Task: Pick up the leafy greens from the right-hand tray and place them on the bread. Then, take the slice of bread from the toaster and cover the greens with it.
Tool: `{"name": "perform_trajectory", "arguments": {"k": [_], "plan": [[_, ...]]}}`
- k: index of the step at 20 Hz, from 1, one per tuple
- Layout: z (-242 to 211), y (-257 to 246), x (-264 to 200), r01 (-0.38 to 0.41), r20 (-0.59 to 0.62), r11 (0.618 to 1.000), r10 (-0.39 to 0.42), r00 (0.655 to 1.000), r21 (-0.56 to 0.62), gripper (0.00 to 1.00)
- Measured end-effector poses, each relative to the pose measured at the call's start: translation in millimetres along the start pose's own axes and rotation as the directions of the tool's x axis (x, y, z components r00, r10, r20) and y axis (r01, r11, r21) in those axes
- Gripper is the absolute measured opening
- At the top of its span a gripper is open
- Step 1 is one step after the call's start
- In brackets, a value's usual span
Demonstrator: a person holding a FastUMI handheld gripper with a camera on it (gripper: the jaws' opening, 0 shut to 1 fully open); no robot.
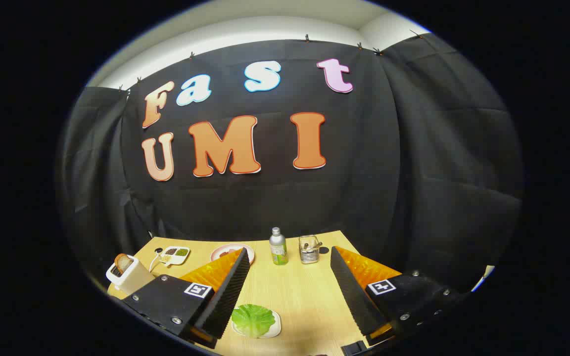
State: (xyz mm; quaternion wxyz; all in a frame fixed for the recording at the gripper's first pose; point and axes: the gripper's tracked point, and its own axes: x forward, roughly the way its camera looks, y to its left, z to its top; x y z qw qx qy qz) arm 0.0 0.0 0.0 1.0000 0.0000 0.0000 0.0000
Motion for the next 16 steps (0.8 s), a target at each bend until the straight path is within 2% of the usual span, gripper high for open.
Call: {"name": "perform_trajectory", "arguments": {"k": [6, 16], "plan": [[-13, 44, 7, -0.040, -0.017, 0.999, 0.040, 0.999, -0.017, 0.98], [-46, 99, 13, -0.055, -0.089, 0.998, 0.053, 0.995, -0.023, 0.99]]}}
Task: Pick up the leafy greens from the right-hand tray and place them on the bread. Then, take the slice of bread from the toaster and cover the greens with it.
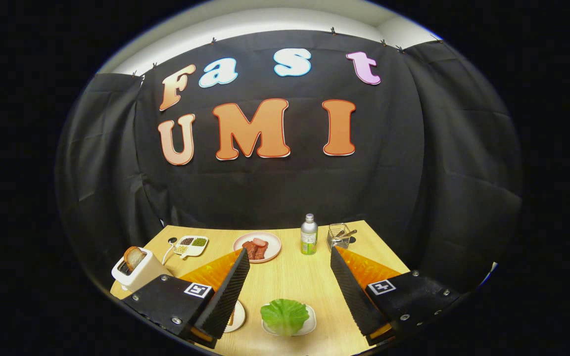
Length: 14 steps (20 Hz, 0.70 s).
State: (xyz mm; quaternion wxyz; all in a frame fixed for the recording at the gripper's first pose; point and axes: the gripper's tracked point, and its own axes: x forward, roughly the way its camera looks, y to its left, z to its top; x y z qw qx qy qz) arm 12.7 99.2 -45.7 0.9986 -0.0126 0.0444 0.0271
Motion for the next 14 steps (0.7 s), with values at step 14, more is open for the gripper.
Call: {"name": "perform_trajectory", "arguments": {"k": [14], "plan": [[-111, 17, 54, 0.001, -0.313, 0.995, -0.033, 0.949, -0.102, 0.99]]}}
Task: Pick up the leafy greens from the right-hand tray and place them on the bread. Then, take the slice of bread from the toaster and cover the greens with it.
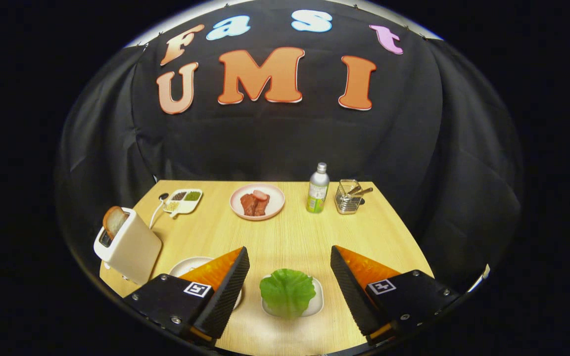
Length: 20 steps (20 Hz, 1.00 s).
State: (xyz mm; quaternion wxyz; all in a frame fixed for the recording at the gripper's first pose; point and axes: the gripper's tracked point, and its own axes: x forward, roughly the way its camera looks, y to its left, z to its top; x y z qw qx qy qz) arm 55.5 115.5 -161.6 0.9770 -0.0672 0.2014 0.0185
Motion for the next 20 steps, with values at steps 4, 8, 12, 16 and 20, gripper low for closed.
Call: {"name": "perform_trajectory", "arguments": {"k": [4, 8, 12, 16, 20], "plan": [[-45, 4, 31, -0.032, -0.157, 0.999, 0.030, 0.987, -0.010, 0.99], [-89, -6, 59, -0.013, -0.296, 0.999, -0.002, 0.955, -0.048, 0.99], [-130, -3, 80, -0.040, -0.417, 0.999, 0.025, 0.909, -0.028, 1.00], [-155, -3, 95, -0.062, -0.498, 0.998, 0.044, 0.866, -0.020, 1.00], [-172, -4, 108, -0.065, -0.550, 0.997, 0.033, 0.835, -0.039, 1.00]]}}
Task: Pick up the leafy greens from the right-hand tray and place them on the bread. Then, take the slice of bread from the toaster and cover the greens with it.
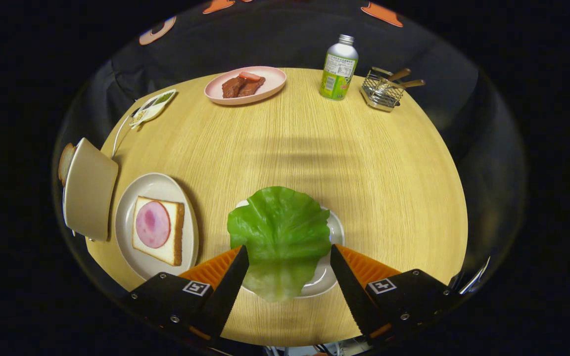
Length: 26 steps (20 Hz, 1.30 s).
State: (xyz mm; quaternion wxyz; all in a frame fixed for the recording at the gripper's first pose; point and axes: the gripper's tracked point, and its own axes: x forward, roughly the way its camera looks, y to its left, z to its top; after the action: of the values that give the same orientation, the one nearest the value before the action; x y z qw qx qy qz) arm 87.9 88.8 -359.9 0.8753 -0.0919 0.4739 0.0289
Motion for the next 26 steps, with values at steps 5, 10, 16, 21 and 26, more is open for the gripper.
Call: {"name": "perform_trajectory", "arguments": {"k": [5, 10, 16, 21, 26], "plan": [[-7, 3, 16, -0.009, -0.063, 1.000, 0.009, 0.998, -0.001, 1.00], [-13, 4, 27, -0.007, -0.111, 1.000, 0.008, 0.994, 0.007, 1.00], [-13, 9, 32, -0.021, -0.128, 1.000, 0.023, 0.991, 0.011, 0.89], [-13, 9, 31, -0.014, -0.131, 1.000, 0.015, 0.991, 0.003, 0.53], [-13, 9, 31, -0.010, -0.133, 1.000, 0.011, 0.991, 0.011, 0.22]]}}
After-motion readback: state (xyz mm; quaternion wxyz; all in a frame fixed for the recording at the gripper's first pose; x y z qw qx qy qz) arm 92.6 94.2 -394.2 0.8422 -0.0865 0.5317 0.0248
